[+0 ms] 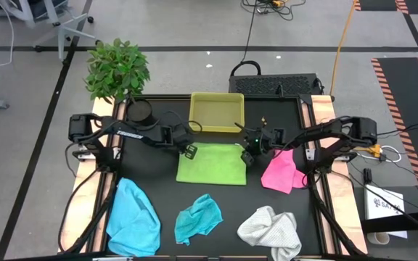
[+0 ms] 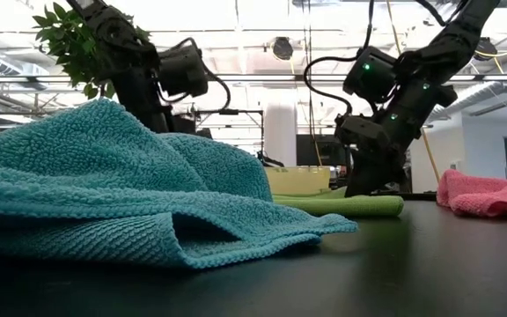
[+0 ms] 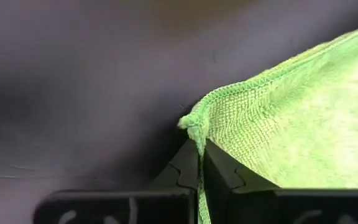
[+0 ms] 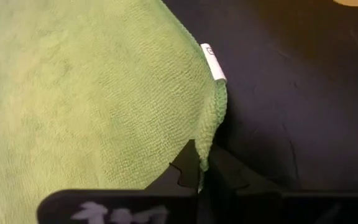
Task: Fold microfiber towels
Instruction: Fold the green microfiber cloth
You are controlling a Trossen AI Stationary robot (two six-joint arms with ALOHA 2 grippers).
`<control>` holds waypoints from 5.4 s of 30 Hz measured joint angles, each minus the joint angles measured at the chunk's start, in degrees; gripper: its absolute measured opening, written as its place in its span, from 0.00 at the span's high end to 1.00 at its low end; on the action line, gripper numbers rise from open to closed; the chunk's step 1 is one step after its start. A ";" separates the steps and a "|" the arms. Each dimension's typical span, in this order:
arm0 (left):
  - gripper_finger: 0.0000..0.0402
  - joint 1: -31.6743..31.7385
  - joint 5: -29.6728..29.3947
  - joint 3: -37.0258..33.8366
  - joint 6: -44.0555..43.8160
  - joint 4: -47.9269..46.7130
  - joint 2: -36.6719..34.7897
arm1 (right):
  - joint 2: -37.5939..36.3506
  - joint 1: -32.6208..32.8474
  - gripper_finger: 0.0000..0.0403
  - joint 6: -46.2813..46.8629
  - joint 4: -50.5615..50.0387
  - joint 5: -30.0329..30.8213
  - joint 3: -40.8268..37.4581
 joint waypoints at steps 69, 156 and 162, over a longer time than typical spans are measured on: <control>0.99 -24.01 -11.21 0.70 -2.55 -9.67 -8.96 | -5.64 24.70 1.00 -10.09 -22.10 4.20 12.22; 0.55 -20.76 -9.74 -2.01 -9.35 -12.10 -10.25 | -7.26 18.21 0.89 -11.75 -20.14 1.53 14.78; 0.55 -19.27 -9.25 -1.99 -8.09 -11.97 -10.25 | -6.80 18.23 0.91 -11.74 -19.47 1.24 14.75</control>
